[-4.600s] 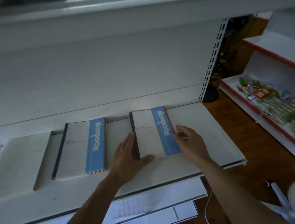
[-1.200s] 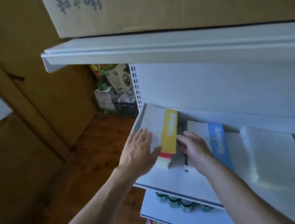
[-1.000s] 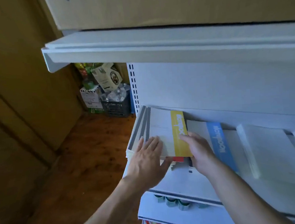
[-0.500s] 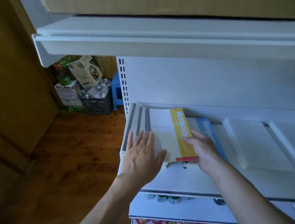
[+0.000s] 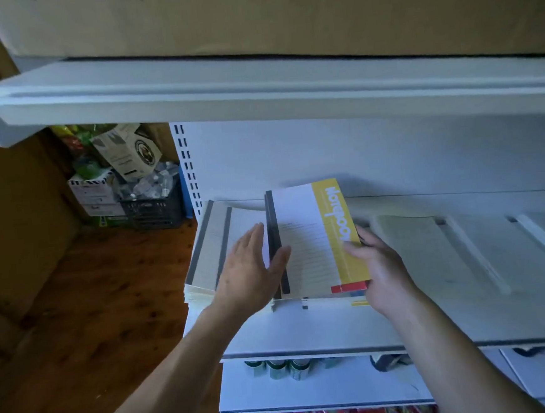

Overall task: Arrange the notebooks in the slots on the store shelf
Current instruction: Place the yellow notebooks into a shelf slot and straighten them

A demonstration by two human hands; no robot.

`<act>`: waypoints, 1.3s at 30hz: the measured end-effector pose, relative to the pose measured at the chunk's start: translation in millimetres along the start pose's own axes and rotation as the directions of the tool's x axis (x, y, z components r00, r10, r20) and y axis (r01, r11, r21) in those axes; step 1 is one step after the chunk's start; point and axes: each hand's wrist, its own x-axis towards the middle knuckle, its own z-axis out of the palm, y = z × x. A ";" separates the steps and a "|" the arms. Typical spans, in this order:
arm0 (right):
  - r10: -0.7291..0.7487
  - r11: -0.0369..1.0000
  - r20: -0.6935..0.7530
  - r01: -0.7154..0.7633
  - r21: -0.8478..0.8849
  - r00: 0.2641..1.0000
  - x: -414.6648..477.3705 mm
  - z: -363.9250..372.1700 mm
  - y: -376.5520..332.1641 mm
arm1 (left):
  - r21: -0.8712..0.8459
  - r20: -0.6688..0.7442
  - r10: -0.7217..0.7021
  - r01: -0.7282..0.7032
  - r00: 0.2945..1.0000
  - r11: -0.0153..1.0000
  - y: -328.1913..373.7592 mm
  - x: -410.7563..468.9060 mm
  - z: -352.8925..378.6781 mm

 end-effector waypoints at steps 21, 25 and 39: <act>-0.195 0.980 -0.426 0.194 -0.046 0.884 -164.4 -377.2 -38.8 | -0.857 0.429 0.048 0.390 0.902 0.336 331.2 -105.0 255.6; -0.225 0.974 -0.520 0.186 -0.125 0.824 -196.5 -445.8 -46.3 | -0.826 0.500 0.084 0.445 0.862 0.346 394.5 -127.5 301.8; -0.154 0.988 -0.732 0.128 -0.091 0.663 -175.0 -666.9 -78.8 | -0.799 0.486 0.274 0.294 0.830 0.525 578.0 -99.6 471.9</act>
